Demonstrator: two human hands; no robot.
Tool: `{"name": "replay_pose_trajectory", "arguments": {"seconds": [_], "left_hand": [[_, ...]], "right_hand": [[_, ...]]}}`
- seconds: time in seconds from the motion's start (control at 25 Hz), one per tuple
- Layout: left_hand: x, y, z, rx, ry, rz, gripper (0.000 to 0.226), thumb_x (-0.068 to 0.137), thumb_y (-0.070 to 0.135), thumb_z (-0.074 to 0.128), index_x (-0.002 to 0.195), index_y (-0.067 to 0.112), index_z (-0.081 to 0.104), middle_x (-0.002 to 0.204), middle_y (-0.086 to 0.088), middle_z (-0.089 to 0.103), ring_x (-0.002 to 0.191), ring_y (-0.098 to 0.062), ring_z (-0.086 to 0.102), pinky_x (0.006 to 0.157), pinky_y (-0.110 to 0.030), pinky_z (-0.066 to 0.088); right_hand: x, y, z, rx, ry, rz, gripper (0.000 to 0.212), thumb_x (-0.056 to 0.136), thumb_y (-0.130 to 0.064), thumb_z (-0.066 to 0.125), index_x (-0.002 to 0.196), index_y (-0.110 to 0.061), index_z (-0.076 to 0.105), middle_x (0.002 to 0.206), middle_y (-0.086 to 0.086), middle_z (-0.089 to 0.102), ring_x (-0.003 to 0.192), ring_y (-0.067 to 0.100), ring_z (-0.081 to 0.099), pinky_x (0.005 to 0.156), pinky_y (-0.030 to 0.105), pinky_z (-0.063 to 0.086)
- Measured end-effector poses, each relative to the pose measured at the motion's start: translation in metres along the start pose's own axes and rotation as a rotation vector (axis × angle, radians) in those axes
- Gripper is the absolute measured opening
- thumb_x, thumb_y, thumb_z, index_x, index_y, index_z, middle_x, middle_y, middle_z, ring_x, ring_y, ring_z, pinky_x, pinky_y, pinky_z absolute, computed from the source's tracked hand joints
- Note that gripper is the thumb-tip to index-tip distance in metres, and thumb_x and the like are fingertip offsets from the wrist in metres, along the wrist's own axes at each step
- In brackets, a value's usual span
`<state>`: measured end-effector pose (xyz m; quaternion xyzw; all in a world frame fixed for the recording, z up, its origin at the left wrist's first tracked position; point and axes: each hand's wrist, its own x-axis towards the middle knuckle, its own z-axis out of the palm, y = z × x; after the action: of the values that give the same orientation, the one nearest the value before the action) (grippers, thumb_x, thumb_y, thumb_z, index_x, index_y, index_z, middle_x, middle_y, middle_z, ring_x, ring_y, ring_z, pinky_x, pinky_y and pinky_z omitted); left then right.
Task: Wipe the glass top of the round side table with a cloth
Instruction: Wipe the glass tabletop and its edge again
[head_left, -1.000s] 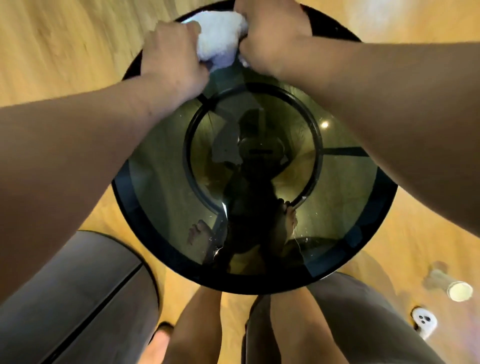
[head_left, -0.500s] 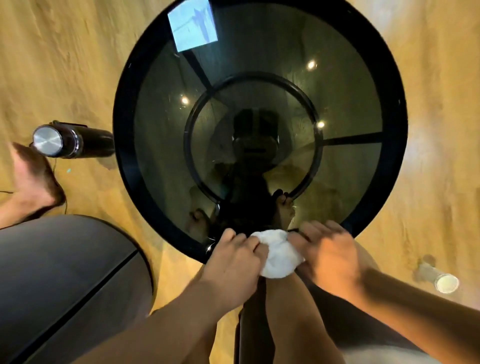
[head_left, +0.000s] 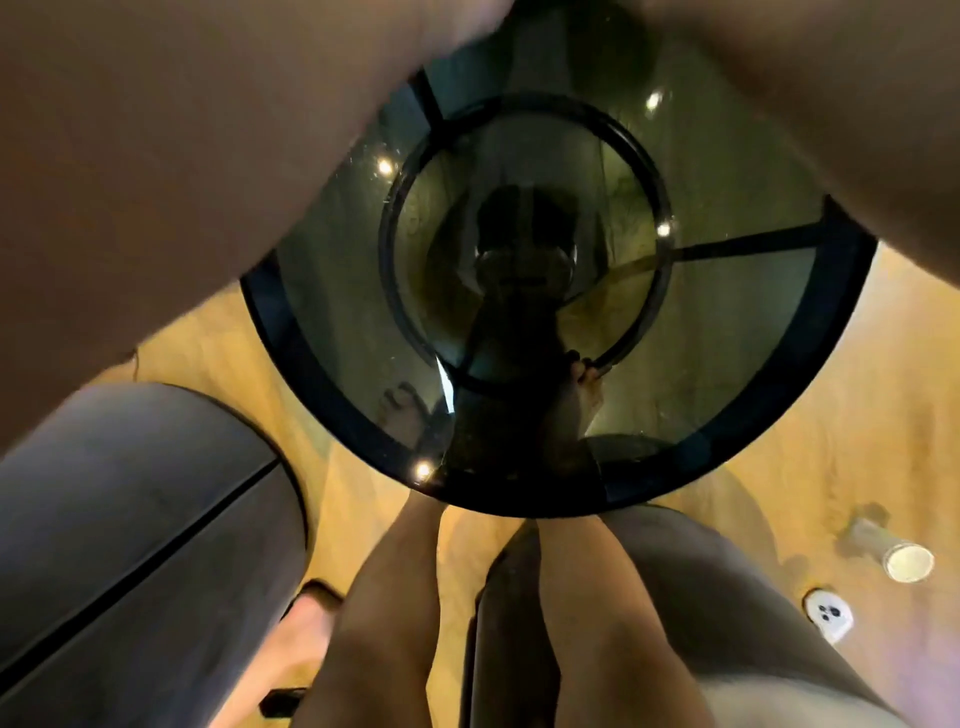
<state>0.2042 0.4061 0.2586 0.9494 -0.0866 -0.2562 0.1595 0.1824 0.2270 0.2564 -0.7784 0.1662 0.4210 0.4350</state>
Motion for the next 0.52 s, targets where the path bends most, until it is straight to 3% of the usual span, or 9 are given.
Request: {"name": "replay_pose_trajectory", "arguments": {"seconds": [0.04,0.08,0.12,0.16,0.2,0.28,0.4,0.44,0.52], "left_hand": [[-0.001,0.009,-0.004,-0.019,0.017,-0.023,0.03,0.102,0.025,0.038,0.127,0.018,0.054,0.105,-0.004,0.057,0.093,-0.02,0.057,0.074,-0.03,0.045],[-0.005,0.017,-0.009,0.056,0.052,-0.002,0.029,0.1,0.023,0.041,0.124,0.017,0.055,0.107,-0.006,0.058,0.096,-0.024,0.058,0.076,-0.034,0.046],[-0.017,0.019,-0.007,0.191,0.139,0.075,0.029,0.096,0.02,0.045,0.123,0.016,0.056,0.111,-0.01,0.059,0.1,-0.03,0.058,0.079,-0.04,0.046],[-0.036,0.015,0.002,0.28,0.2,0.161,0.034,0.089,0.017,0.051,0.123,0.015,0.056,0.113,-0.013,0.059,0.101,-0.035,0.058,0.081,-0.044,0.046],[-0.066,0.01,0.017,0.306,0.187,0.247,0.041,0.083,0.015,0.056,0.123,0.014,0.057,0.112,-0.013,0.058,0.096,-0.036,0.059,0.08,-0.045,0.047],[-0.154,0.004,0.052,0.243,-0.042,0.398,0.049,0.068,0.016,0.069,0.116,0.016,0.061,0.102,-0.009,0.06,0.08,-0.031,0.061,0.072,-0.04,0.05],[-0.24,0.001,0.087,0.244,-0.332,0.451,0.056,0.057,0.02,0.079,0.111,0.02,0.064,0.093,-0.002,0.064,0.071,-0.023,0.06,0.069,-0.036,0.047],[-0.238,0.0,0.092,0.265,-0.355,0.466,0.052,0.06,0.021,0.078,0.111,0.02,0.064,0.091,-0.001,0.064,0.071,-0.023,0.06,0.071,-0.038,0.043],[-0.205,-0.002,0.081,0.296,-0.253,0.507,0.039,0.072,0.021,0.067,0.111,0.019,0.063,0.09,-0.001,0.063,0.073,-0.025,0.059,0.073,-0.039,0.035]], "right_hand": [[-0.004,-0.001,0.002,-0.064,0.063,-0.059,0.098,0.042,-0.071,0.083,0.114,-0.009,0.055,0.083,-0.001,0.046,0.065,0.001,0.055,0.068,0.008,0.046],[-0.008,0.003,0.006,-0.225,0.266,-0.116,0.071,0.066,-0.059,0.077,0.114,-0.011,0.056,0.09,0.001,0.052,0.074,0.002,0.059,0.061,0.011,0.044],[-0.02,0.011,0.015,-0.428,0.547,-0.219,0.044,0.084,-0.04,0.064,0.118,-0.014,0.056,0.102,0.006,0.057,0.088,0.013,0.061,0.064,0.021,0.045],[-0.036,0.028,0.027,-0.578,0.703,-0.368,0.037,0.085,-0.028,0.055,0.12,-0.016,0.056,0.111,0.01,0.058,0.097,0.025,0.059,0.068,0.03,0.048],[-0.069,0.046,0.046,-0.626,0.716,-0.495,0.041,0.08,-0.023,0.053,0.119,-0.016,0.057,0.112,0.013,0.057,0.096,0.032,0.059,0.068,0.036,0.05],[-0.128,0.102,0.088,-0.688,0.48,-0.596,0.045,0.073,-0.026,0.053,0.117,-0.016,0.057,0.109,0.012,0.056,0.086,0.034,0.062,0.062,0.035,0.053],[-0.185,0.158,0.125,-0.82,0.225,-0.589,0.056,0.064,-0.033,0.069,0.115,-0.02,0.052,0.102,0.008,0.056,0.078,0.03,0.066,0.057,0.032,0.055],[-0.184,0.159,0.126,-0.835,0.183,-0.582,0.057,0.062,-0.033,0.072,0.114,-0.02,0.052,0.096,0.008,0.059,0.076,0.029,0.065,0.057,0.032,0.053],[-0.159,0.143,0.106,-0.87,0.222,-0.61,0.041,0.071,-0.029,0.063,0.11,-0.019,0.056,0.087,0.008,0.06,0.073,0.029,0.061,0.058,0.034,0.044]]}}
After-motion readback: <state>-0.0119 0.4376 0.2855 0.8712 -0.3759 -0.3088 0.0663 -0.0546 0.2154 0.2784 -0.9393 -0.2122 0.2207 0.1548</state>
